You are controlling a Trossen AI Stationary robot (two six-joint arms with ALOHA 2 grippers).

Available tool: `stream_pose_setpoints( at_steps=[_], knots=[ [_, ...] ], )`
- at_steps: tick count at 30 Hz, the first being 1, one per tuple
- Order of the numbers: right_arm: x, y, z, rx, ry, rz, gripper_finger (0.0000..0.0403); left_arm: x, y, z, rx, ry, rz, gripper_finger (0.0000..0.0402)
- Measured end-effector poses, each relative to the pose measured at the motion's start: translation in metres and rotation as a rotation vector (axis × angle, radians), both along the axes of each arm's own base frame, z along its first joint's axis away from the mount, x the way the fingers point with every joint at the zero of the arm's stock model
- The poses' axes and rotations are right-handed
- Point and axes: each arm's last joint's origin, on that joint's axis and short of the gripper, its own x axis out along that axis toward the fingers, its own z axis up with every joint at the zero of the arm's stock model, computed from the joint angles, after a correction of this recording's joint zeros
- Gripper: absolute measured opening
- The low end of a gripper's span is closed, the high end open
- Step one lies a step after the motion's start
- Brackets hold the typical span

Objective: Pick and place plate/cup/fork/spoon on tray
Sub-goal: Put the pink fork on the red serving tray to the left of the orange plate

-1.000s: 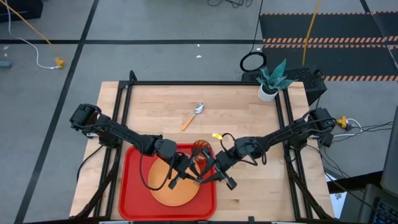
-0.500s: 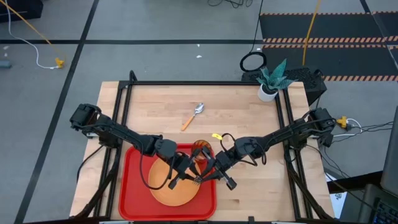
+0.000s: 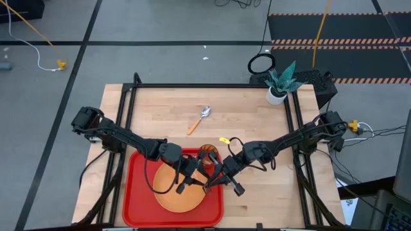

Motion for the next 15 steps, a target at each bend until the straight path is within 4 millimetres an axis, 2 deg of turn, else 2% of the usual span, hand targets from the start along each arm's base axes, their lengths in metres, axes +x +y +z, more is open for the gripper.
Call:
stream_pose_setpoints(
  at_steps=[6, 12, 15],
  knots=[
    [-0.003, 0.001, 0.005, -0.021, -0.022, -0.095, 0.0, 0.001, 0.0, 0.004, -0.008, -0.038, 0.029, 0.0129],
    [-0.012, 0.011, 0.013, -0.105, -0.06, -0.282, 0.0, 0.002, 0.003, 0.006, 0.002, -0.066, 0.108, 0.0127],
    [-0.016, 0.016, 0.016, -0.137, -0.073, -0.313, 0.0, 0.003, 0.003, 0.007, 0.008, -0.086, 0.115, 0.0105]
  ],
)
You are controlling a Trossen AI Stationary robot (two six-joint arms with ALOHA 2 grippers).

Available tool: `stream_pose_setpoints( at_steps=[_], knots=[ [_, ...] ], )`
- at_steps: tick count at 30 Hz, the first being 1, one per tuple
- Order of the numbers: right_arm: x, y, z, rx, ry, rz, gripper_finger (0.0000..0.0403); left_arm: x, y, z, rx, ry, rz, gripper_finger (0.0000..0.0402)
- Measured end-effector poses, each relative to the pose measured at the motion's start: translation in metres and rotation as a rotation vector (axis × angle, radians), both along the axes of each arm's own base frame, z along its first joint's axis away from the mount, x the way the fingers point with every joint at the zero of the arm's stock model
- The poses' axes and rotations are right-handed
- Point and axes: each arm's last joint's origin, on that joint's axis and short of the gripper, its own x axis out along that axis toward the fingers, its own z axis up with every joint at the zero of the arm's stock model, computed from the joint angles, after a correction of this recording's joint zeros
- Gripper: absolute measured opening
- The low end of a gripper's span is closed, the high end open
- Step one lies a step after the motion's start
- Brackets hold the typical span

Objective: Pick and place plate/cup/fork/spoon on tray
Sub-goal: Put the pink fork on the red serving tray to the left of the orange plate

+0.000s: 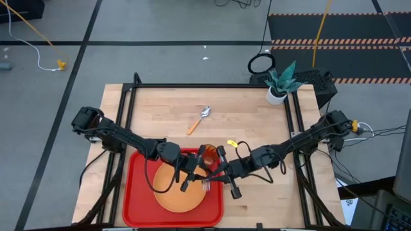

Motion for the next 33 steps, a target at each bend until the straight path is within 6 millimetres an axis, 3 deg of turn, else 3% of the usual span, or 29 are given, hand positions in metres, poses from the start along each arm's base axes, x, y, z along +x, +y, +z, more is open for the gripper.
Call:
stream_pose_setpoints(
  at_steps=[5, 13, 23, 33],
  knots=[
    [0.0, -0.001, 0.002, 0.024, -0.001, -0.002, 0.0001, 0.0, -0.001, 0.002, 0.029, -0.04, -0.021, 0.0029],
    [0.0, 0.0, 0.0, 0.027, 0.015, 0.028, 0.0019, -0.002, -0.006, 0.002, 0.026, -0.036, -0.067, 0.0031],
    [0.001, -0.003, -0.005, 0.061, 0.09, 0.315, 0.009, -0.006, -0.011, -0.006, 0.06, 0.005, -0.314, 0.0026],
    [0.011, -0.002, -0.018, 0.019, 0.035, 0.313, 0.0127, -0.004, -0.013, -0.02, 0.08, 0.052, -0.42, 0.0026]
  ],
)
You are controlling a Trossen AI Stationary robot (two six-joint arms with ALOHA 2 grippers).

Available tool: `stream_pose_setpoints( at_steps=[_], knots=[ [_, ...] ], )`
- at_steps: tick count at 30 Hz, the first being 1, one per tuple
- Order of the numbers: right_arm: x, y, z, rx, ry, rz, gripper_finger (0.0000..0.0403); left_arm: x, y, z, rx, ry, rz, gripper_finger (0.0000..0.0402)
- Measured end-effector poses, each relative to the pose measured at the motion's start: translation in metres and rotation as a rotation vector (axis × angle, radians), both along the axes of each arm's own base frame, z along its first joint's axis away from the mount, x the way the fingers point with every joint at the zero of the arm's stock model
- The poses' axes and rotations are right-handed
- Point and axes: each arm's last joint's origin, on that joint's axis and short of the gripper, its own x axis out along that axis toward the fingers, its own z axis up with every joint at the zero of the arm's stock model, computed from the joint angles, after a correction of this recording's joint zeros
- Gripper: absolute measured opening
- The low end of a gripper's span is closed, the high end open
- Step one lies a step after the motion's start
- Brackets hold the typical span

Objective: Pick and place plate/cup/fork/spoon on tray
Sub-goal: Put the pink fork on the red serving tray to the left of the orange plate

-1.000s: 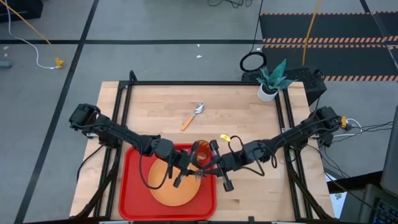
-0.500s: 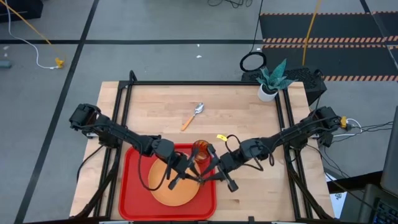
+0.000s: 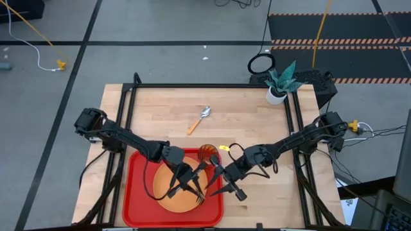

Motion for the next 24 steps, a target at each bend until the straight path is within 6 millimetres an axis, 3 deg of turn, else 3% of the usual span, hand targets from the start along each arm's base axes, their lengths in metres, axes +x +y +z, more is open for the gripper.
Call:
stream_pose_setpoints(
  at_steps=[4, 24],
  knots=[
    [0.0, 0.0, 0.001, -0.001, -0.01, -0.025, 0.0125, 0.001, 0.003, 0.003, -0.007, -0.023, 0.004, 0.0026],
    [-0.001, -0.004, -0.013, -0.001, 0.224, -0.052, 0.0128, -0.003, 0.008, -0.016, 0.002, 0.25, 0.023, 0.0026]
  ],
)
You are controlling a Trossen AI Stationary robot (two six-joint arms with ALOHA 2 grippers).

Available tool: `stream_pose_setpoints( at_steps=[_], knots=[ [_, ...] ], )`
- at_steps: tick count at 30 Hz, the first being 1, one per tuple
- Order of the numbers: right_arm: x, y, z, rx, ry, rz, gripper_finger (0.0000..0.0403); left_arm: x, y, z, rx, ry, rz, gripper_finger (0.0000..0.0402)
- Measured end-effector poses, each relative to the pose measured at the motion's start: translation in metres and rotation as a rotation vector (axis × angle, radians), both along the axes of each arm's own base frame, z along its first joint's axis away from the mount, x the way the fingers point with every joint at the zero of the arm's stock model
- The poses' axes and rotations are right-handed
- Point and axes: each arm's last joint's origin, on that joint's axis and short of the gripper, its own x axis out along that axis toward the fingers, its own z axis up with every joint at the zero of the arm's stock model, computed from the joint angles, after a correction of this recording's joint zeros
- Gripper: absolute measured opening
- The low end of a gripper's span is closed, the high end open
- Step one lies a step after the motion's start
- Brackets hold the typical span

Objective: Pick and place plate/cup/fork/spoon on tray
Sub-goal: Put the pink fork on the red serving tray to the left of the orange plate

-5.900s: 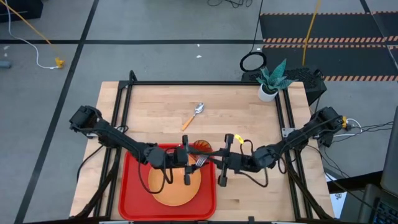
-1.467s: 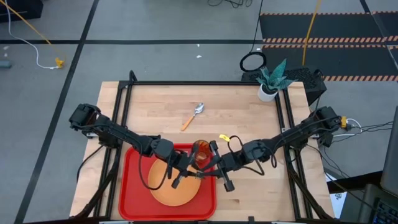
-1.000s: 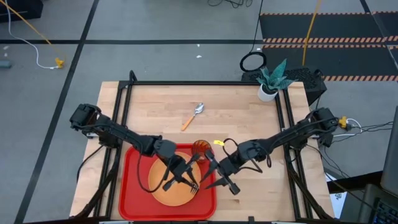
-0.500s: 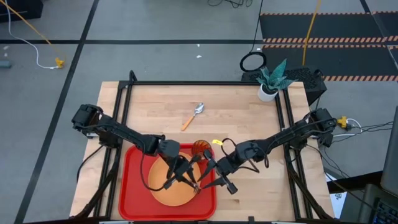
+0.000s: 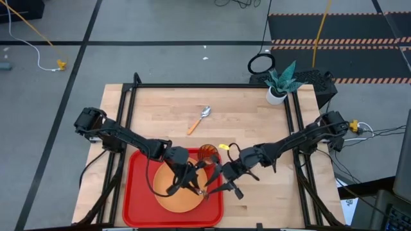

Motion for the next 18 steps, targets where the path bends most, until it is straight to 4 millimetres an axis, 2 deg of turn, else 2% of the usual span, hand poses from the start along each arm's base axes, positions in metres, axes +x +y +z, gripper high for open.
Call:
stream_pose_setpoints(
  at_steps=[6, 13, 18],
  knots=[
    [-0.012, 0.003, 0.011, -0.048, 0.0, 0.007, 0.0128, -0.003, -0.003, -0.004, 0.008, 0.059, -0.009, 0.0033],
    [-0.016, 0.01, 0.011, -0.093, -0.019, 0.001, 0.013, -0.005, -0.006, -0.005, 0.012, 0.068, -0.025, 0.0027],
    [-0.018, 0.019, 0.014, -0.095, 0.012, 0.076, 0.016, -0.007, -0.01, -0.006, 0.014, 0.061, -0.068, 0.0033]
  ],
)
